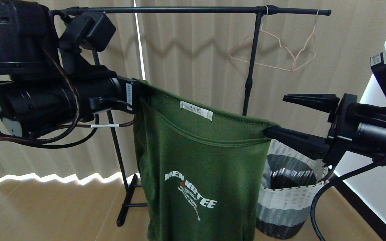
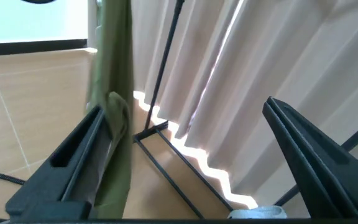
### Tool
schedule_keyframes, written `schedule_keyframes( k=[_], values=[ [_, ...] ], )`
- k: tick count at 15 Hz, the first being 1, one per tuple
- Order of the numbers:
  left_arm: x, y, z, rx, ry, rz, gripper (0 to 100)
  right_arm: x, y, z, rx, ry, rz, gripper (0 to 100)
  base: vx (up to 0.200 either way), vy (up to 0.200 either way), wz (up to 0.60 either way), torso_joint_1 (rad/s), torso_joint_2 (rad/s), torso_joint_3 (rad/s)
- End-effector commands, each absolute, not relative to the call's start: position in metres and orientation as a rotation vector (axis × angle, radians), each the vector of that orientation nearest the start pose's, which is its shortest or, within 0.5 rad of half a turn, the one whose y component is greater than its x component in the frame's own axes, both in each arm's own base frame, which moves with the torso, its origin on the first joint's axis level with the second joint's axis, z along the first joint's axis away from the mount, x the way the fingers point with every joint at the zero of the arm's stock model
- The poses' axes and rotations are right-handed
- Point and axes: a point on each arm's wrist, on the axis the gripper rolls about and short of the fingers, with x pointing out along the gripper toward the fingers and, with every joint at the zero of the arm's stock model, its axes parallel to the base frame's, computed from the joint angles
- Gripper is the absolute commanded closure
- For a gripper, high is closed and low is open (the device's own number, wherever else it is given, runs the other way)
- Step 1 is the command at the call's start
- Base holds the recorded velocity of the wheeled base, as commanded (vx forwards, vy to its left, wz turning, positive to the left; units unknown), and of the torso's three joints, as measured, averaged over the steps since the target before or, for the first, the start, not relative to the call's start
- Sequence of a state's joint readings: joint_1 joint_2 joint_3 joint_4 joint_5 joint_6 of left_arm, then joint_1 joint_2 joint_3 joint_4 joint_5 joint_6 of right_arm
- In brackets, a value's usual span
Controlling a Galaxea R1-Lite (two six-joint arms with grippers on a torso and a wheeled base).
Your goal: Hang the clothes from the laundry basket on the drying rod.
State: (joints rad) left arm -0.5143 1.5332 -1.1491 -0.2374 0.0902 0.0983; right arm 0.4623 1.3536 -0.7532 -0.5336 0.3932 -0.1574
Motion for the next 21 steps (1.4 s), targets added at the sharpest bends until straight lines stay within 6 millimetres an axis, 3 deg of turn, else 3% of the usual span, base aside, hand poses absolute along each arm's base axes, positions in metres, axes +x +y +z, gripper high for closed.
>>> schedule_keyframes(
  k=[1,6,9,11,14,18,21],
  values=[
    [0.253,-0.132,0.285,0.143,0.136,-0.404,100,0.19,0.105,0.249,-0.15,-0.001,0.876,0,0.0,0.0,0.0,0.0,0.0,0.0],
    [0.256,-0.12,0.284,0.141,0.142,-0.358,100,0.186,0.103,0.244,-0.151,0.01,0.903,0,0.0,0.0,0.0,0.0,0.0,0.0],
    [0.238,-0.103,0.281,0.158,0.147,-0.323,100,0.188,0.089,0.24,-0.184,0.029,0.795,0,0.0,0.0,0.0,0.0,0.0,0.0],
    [0.206,-0.067,0.272,0.21,0.15,-0.239,100,0.182,0.06,0.213,-0.323,0.157,0.521,0,0.0,0.0,0.0,0.0,0.0,0.0],
    [0.165,-0.027,0.242,0.194,0.206,-0.102,100,0.163,0.038,0.187,-0.385,0.245,0.313,0,0.0,0.0,0.0,0.0,0.0,0.0],
    [0.115,-0.002,0.204,0.127,0.242,-0.037,100,0.145,0.012,0.18,-0.366,0.206,0.133,0,0.0,0.0,0.0,0.0,0.0,0.0],
    [0.087,0.0,0.174,0.06,0.274,-0.011,100,0.13,-0.006,0.15,-0.351,0.222,0.009,0,0.0,0.0,0.0,0.0,0.0,0.0]
  ],
)
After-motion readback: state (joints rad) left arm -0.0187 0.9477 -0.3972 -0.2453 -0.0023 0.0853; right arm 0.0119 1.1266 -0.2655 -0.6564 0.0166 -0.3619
